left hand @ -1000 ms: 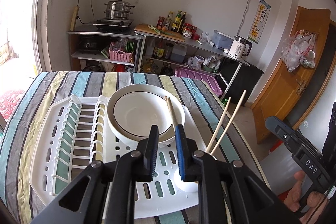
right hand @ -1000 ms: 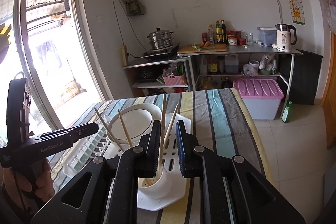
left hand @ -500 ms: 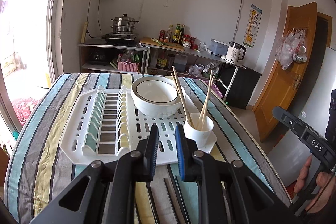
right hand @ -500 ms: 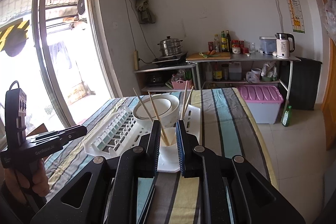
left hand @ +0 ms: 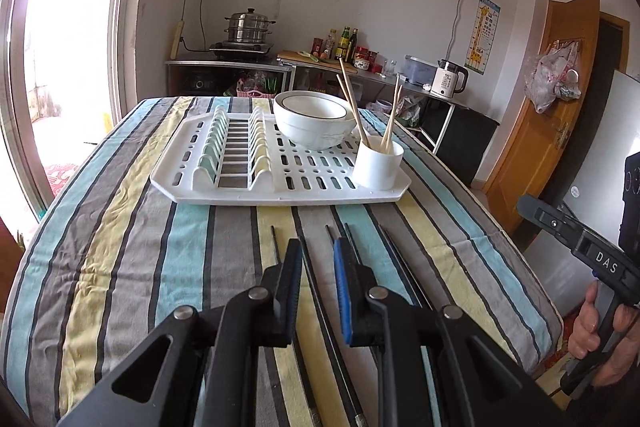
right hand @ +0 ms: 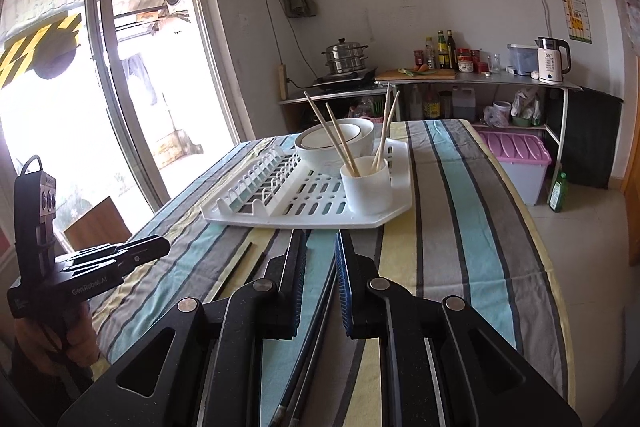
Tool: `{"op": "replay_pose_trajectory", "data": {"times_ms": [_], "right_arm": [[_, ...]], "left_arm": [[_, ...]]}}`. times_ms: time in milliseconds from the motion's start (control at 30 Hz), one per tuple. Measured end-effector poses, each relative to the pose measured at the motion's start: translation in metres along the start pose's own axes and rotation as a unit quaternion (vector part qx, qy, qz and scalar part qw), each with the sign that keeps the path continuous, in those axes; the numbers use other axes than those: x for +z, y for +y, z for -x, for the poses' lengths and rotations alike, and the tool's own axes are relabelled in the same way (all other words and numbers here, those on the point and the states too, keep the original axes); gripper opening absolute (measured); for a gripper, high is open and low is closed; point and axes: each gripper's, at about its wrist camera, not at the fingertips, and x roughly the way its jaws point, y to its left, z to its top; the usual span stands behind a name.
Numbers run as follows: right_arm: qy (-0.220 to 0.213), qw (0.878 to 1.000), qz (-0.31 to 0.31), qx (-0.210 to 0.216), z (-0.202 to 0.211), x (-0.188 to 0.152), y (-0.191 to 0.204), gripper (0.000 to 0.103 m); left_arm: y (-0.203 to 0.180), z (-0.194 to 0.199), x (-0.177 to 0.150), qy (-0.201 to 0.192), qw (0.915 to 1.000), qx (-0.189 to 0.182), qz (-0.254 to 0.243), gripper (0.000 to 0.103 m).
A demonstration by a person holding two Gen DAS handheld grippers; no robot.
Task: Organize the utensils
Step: 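Move both tools back over the remaining chopsticks on the cloth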
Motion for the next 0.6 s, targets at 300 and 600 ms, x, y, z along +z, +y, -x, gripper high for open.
{"op": "replay_pose_trajectory", "data": {"times_ms": [300,600], "right_arm": [[0.022,1.000,0.006,0.002,-0.008,-0.013,0.012,0.015],[0.050,0.999,0.003,0.008,-0.029,-0.017,0.015,0.015]], "left_arm": [[0.007,-0.004,-0.017,0.025,0.9996,0.006,0.010,0.017],[0.017,-0.026,-0.019,0.051,0.9984,0.018,0.018,0.017]]}}
